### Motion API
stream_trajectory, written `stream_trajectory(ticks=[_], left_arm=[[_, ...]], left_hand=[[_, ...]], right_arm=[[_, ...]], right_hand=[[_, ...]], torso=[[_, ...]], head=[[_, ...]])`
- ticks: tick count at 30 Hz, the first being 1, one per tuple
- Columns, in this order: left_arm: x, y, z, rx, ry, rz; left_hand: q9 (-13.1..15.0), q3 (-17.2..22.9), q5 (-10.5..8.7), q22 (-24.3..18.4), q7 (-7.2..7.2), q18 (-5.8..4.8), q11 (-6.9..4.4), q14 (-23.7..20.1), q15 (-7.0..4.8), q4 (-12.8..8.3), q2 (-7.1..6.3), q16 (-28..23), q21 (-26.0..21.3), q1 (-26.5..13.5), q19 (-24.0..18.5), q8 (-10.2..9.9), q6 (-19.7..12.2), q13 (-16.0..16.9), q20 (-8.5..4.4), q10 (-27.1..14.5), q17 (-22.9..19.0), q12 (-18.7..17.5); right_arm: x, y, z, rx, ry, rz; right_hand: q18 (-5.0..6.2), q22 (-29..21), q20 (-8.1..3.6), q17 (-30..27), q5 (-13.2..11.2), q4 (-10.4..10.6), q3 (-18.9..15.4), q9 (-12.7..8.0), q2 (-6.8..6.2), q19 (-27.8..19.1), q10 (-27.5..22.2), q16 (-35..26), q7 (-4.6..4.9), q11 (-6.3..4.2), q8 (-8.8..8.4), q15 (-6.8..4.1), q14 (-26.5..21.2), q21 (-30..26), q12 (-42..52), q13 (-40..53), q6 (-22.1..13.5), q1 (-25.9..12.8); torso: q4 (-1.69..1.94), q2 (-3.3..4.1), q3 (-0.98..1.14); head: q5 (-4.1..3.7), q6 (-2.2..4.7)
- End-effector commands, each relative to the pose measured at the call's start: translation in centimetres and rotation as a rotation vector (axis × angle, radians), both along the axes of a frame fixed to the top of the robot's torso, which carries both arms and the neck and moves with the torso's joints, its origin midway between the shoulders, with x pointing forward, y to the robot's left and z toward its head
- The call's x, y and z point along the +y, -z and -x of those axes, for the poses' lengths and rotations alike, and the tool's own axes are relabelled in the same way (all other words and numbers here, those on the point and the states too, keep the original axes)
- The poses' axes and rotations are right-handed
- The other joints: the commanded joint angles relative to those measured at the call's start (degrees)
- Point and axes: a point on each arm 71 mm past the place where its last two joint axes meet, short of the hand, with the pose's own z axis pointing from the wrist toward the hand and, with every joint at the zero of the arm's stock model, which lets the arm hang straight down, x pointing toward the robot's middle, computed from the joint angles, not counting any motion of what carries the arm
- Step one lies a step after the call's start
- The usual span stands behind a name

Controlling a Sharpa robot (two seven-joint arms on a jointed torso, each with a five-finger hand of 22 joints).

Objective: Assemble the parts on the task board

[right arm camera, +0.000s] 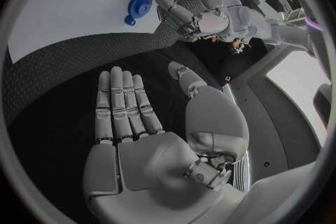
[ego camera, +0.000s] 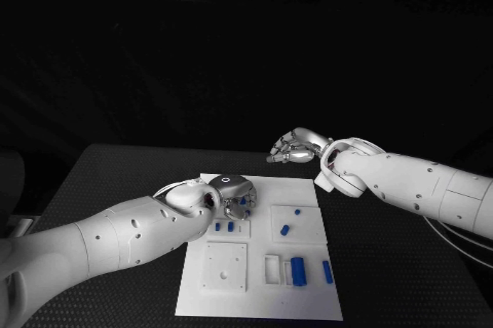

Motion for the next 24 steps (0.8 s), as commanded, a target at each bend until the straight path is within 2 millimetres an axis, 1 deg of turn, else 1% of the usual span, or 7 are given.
stream_trajectory(ticks=[1, 6, 9, 15, 20, 24], left_arm=[[-0.12, 0.49, 0.1, 0.008, 0.015, -0.015], [-0.13, 0.61, -0.2, 0.001, 0.012, -0.013], [-0.34, 0.66, -0.16, 0.004, 0.018, -0.014], [-0.48, 0.93, -0.19, 0.011, 0.016, -0.02], [-0.32, 1.31, -0.33, 0.02, 0.008, -0.044], [-0.24, 1.46, -0.44, 0.022, 0.001, -0.058]], left_hand=[[-0.08, 0.34, 0.36, 0.82, 0.15, 0.65, 0.03, 0.31, 0.01, 0.0, 0.57, 0.3, 0.38, 0.05, 0.42, -0.26, 0.24, -0.12, -1.05, 0.32, 0.13, -0.29], [-0.22, 0.39, 0.55, 1.0, 0.25, 0.78, 0.03, 0.53, 0.0, -0.14, 0.82, 0.81, 0.62, 0.26, 0.71, -0.44, 0.17, -0.35, -1.07, 0.59, 0.45, -0.57], [-0.29, 0.43, 0.74, 1.13, 0.3, 0.9, 0.0, 0.75, -0.04, -0.22, 1.11, 1.33, 0.88, 0.43, 1.01, -0.49, 0.28, -0.51, -1.1, 0.91, 0.75, -0.75], [-0.35, 0.48, 0.92, 1.22, 0.23, 1.04, -0.13, 0.97, -0.16, -0.35, 1.76, 2.2, 1.27, 0.59, 1.29, -0.37, 0.87, -0.7, -1.16, 1.83, 1.27, -0.88], [-0.46, 0.43, 0.98, 1.27, 0.03, 1.11, -0.33, 1.49, -0.39, -0.39, 2.44, 3.94, 1.79, 0.54, 1.6, -0.31, 1.48, -0.91, -1.33, 2.91, 2.17, -1.03], [-0.56, 0.36, 0.96, 1.29, -0.03, 1.2, -0.51, 1.66, -0.56, -0.48, 2.59, 4.94, 2.25, 0.53, 1.93, -0.34, 1.71, -0.95, -1.5, 3.66, 2.67, -1.01]], right_arm=[[0.19, -0.05, 0.13, -0.004, -0.013, -0.005], [0.26, -0.06, 0.17, -0.003, -0.015, -0.005], [0.25, -0.06, 0.19, -0.003, -0.015, -0.005], [0.32, -0.06, 0.18, -0.003, -0.017, -0.006], [0.38, -0.06, 0.17, -0.003, -0.018, -0.006], [0.37, -0.06, 0.18, -0.003, -0.018, -0.006]], right_hand=[[0.39, 0.08, -0.01, -0.1, 0.28, -0.01, -0.13, -0.11, 0.75, 0.41, 0.17, 0.18, 0.02, 0.2, 0.34, 0.04, -0.15, -0.27, 0.24, -0.08, -0.26, 0.01], [0.39, 0.09, -0.01, -0.1, 0.28, -0.02, -0.13, -0.11, 0.75, 0.42, 0.17, 0.18, 0.02, 0.2, 0.34, 0.04, -0.15, -0.28, 0.25, -0.08, -0.26, 0.01], [0.39, 0.09, -0.01, -0.1, 0.28, -0.02, -0.14, -0.11, 0.76, 0.42, 0.17, 0.18, 0.02, 0.2, 0.35, 0.04, -0.15, -0.28, 0.25, -0.08, -0.26, 0.01], [0.39, 0.1, -0.01, -0.11, 0.27, -0.03, -0.15, -0.12, 0.76, 0.43, 0.17, 0.19, 0.02, 0.19, 0.35, 0.03, -0.15, -0.3, 0.25, -0.08, -0.25, 0.0], [0.39, 0.11, -0.01, -0.11, 0.28, -0.03, -0.15, -0.13, 0.79, 0.44, 0.17, 0.19, 0.02, 0.19, 0.36, 0.03, -0.15, -0.3, 0.26, -0.08, -0.25, 0.0], [0.39, 0.12, -0.01, -0.12, 0.27, -0.04, -0.14, -0.13, 0.8, 0.45, 0.17, 0.2, 0.02, 0.19, 0.36, 0.03, -0.15, -0.31, 0.26, -0.08, -0.24, 0.0]], torso=[[-0.03, 0.0, 0.01], [0.0, 0.0, 0.04], [-0.03, -0.01, 0.06], [0.02, -0.04, 0.08], [0.04, -0.07, 0.13], [0.02, -0.07, 0.12]], head=[[-0.01, -0.13], [-0.15, -0.22], [-0.15, -0.23], [-0.24, -0.34], [-0.26, -0.42], [-0.21, -0.48]])
